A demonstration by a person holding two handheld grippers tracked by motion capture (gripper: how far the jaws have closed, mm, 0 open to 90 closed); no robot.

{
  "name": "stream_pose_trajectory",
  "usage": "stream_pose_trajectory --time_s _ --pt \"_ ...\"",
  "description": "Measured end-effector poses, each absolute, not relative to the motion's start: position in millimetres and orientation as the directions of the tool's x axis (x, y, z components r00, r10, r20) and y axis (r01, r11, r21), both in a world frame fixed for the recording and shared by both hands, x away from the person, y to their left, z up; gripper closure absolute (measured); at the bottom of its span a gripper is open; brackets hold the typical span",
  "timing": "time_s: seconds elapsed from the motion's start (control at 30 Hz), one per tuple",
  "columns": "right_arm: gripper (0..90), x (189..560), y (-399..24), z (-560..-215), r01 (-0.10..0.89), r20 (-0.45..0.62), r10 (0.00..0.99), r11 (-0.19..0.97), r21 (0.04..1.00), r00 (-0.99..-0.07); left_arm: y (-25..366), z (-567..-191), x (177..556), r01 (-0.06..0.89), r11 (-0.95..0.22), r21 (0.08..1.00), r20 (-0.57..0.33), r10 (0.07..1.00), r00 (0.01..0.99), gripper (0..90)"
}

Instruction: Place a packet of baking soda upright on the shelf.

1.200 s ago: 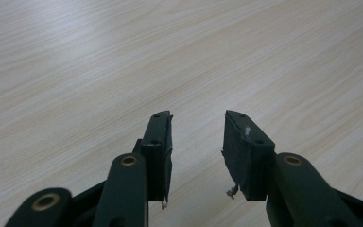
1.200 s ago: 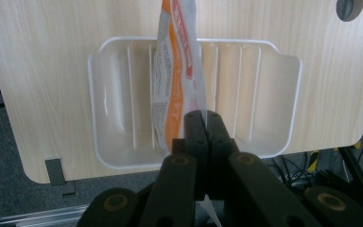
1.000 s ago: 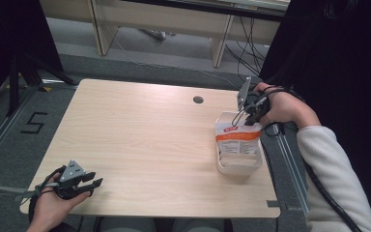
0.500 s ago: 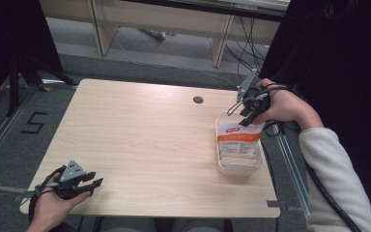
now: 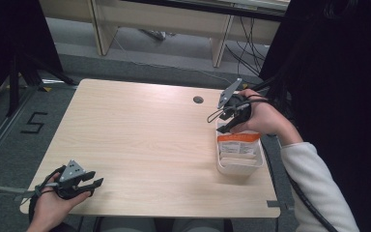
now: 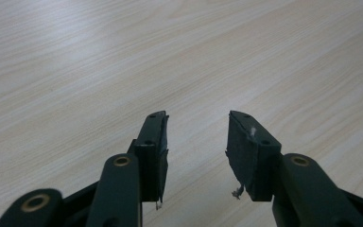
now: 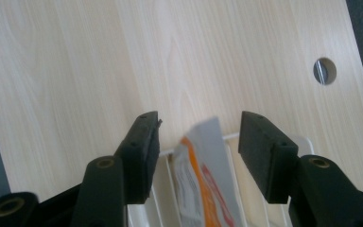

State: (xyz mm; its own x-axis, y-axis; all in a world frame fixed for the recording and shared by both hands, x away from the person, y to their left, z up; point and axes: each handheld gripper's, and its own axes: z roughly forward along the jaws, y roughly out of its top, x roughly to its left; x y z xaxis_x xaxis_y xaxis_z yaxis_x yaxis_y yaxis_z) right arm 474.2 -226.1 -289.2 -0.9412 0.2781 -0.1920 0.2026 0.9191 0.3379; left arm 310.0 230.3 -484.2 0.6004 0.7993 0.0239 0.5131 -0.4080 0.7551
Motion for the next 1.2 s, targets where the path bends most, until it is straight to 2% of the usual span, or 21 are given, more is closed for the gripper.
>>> stream_pose_trajectory --time_s 0.13,0.2,0.23,0.27,0.4,0.5,0.6,0.7,0.73,0.8,0.83,1.13,1.2 --pt "47.8 467.8 -219.6 -297.9 0.212 -0.19 0.3 0.9 0.38 -0.935 227.8 -485.7 309.7 0.519 -0.358 0.776 -0.014 0.813 0.582 53.6" --pt "46.7 466.4 -216.6 -303.4 0.183 -0.197 0.278 0.901 0.394 -0.94 228.4 -484.6 309.9 0.52 -0.365 0.772 -0.006 0.814 0.581 51.9" --pt "46.4 463.3 -215.3 -305.7 0.206 -0.188 0.299 0.894 0.397 -0.936 229.8 -484.3 310.9 0.511 -0.383 0.77 0.007 0.806 0.592 51.1" --pt "46.1 461.6 -213.7 -308.3 0.206 -0.188 0.3 0.893 0.4 -0.935 227.6 -485.6 310.3 0.52 -0.345 0.782 -0.018 0.82 0.572 50.5" --pt "45.4 452.1 -206.6 -317.3 0.199 -0.19 0.3 0.886 0.419 -0.935 226.9 -485.7 310.6 0.52 -0.347 0.781 -0.024 0.815 0.579 48.3" --pt "45.7 438.9 -194.9 -328.9 0.136 -0.206 0.241 0.896 0.423 -0.948 227.0 -485.6 310.9 0.518 -0.352 0.78 -0.019 0.813 0.581 47.2" --pt "45.8 430.1 -188.9 -338.0 0.146 -0.194 0.246 0.895 0.421 -0.95 226.9 -485.5 310.2 0.52 -0.349 0.779 -0.016 0.818 0.574 46.6" --pt "45.9 414.8 -178.1 -361.3 0.135 -0.158 0.218 0.9 0.415 -0.963 226.9 -485.5 310.2 0.517 -0.352 0.78 -0.013 0.817 0.576 46.0" --pt "45.9 413.0 -175.6 -367.5 0.091 -0.164 0.173 0.904 0.418 -0.971 226.9 -485.5 310.2 0.517 -0.352 0.78 -0.013 0.817 0.576 46.0" --pt "45.9 409.4 -173.8 -373.9 0.081 -0.155 0.159 0.905 0.418 -0.975 227.0 -485.6 310.4 0.514 -0.355 0.781 -0.011 0.815 0.579 46.1" --pt "45.9 399.7 -169.5 -389.4 0.076 -0.135 0.143 0.91 0.408 -0.981 227.1 -485.3 310.2 0.516 -0.356 0.779 -0.009 0.817 0.577 46.0" --pt "45.7 376.5 -165.9 -426.9 0.146 -0.094 0.191 0.923 0.357 -0.977 226.3 -486.3 310.2 0.516 -0.348 0.783 -0.015 0.818 0.575 46.1" --pt "46.0 375.3 -166.6 -432.4 0.124 -0.092 0.172 0.912 0.392 -0.981 225.8 -486.5 310.1 0.516 -0.343 0.785 -0.017 0.82 0.572 46.1"
